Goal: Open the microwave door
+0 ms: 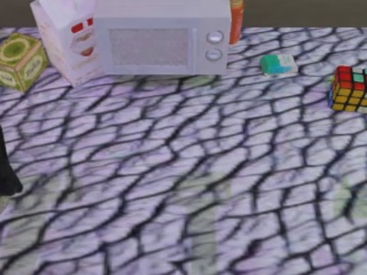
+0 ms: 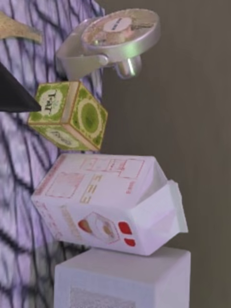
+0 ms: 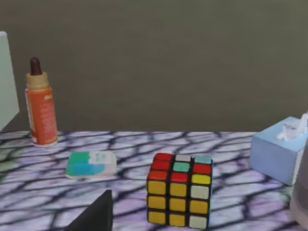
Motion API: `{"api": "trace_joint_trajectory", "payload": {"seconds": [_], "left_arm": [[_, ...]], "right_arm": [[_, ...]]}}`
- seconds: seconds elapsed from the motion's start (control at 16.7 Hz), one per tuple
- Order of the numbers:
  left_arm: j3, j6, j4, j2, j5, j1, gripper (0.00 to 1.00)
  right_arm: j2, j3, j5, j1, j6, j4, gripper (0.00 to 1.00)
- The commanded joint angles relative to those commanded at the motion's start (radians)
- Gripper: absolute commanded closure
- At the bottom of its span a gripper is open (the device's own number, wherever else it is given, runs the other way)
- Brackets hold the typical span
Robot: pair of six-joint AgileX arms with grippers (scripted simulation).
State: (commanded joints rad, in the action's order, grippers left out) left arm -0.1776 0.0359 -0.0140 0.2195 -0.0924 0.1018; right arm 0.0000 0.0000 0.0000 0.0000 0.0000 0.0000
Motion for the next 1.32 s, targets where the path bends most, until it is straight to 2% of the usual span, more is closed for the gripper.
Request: {"api": "trace_joint_trajectory", "payload": {"seconds": [0.24, 0.84, 1.08, 1.32], "left_arm": [[-0.254, 0.065, 0.001, 0.342, -0.121, 0.133, 0.0], [-0.982, 0.273, 0.044, 1.38, -0.442, 0.494, 0.0], [-1.162, 0.318, 0.034, 1.652, -0.532, 0.595, 0.0], [-1.239, 0.335, 0.021, 1.769, -0.574, 0.643, 0.0]], "right_arm": [[0.0, 0.0, 0.0, 0.0, 0.0, 0.0, 0.0], [0.0, 0.0, 0.0, 0.0, 0.0, 0.0, 0.0], [0.0, 0.0, 0.0, 0.0, 0.0, 0.0, 0.0], [0.0, 0.0, 0.0, 0.0, 0.0, 0.0, 0.0]]}}
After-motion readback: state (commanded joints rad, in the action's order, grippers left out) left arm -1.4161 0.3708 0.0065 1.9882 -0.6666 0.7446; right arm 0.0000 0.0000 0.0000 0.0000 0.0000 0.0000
